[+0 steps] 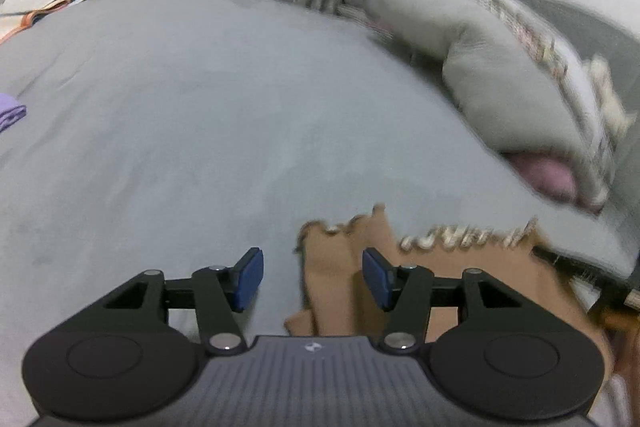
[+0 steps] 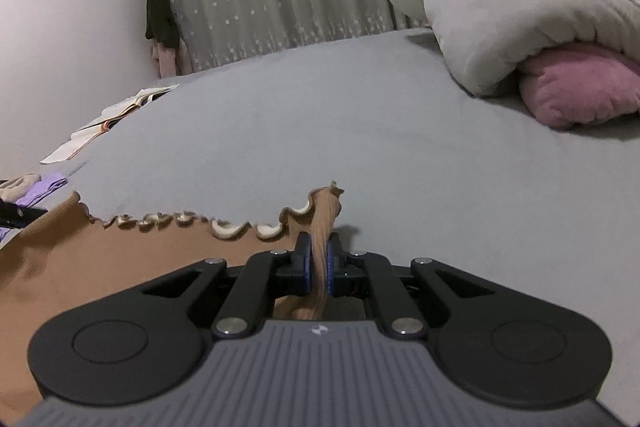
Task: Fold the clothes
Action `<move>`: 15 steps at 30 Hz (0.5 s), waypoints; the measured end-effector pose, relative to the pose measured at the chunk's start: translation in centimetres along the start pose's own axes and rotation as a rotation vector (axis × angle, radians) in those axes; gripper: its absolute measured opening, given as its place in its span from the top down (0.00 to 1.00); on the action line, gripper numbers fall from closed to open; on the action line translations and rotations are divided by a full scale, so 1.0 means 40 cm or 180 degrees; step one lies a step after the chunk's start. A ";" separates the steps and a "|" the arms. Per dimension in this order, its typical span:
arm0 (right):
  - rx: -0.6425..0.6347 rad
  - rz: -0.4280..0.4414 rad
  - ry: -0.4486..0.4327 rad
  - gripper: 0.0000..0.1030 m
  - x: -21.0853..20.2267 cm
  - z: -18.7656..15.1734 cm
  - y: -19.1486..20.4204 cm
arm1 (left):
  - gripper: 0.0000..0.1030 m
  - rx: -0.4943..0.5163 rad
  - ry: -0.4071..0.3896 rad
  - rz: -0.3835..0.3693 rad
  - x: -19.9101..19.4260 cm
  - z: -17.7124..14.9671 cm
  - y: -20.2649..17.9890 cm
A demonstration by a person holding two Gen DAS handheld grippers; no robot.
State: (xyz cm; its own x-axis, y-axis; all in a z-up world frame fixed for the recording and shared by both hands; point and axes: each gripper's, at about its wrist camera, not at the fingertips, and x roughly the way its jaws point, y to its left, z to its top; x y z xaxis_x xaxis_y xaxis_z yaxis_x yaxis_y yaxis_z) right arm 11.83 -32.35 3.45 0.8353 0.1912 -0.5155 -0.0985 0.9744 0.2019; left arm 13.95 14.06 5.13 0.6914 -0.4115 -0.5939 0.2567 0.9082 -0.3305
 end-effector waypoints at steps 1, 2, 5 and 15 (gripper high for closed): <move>-0.0003 0.0000 0.0011 0.92 0.003 -0.004 0.003 | 0.44 0.0013 -0.0030 0.0009 -0.001 -0.004 -0.001; 0.0011 0.0012 0.0023 0.92 0.007 -0.007 -0.001 | 0.44 0.0026 -0.0059 0.0023 -0.001 -0.008 -0.003; 0.0168 0.0114 0.0026 0.91 0.007 -0.011 -0.018 | 0.44 0.0026 -0.0121 -0.0015 0.003 -0.008 -0.006; 0.0365 0.0220 0.0076 0.92 0.019 -0.021 -0.037 | 0.39 0.0154 -0.0013 -0.0112 0.014 -0.034 -0.028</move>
State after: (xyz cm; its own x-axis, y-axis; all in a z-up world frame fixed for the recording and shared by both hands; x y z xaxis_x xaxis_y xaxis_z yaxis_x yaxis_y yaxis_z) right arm 12.17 -33.54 2.07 0.8154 0.2614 -0.5165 -0.0917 0.9393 0.3307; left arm 13.13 12.72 4.17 0.6841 -0.4430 -0.5794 0.3132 0.8959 -0.3152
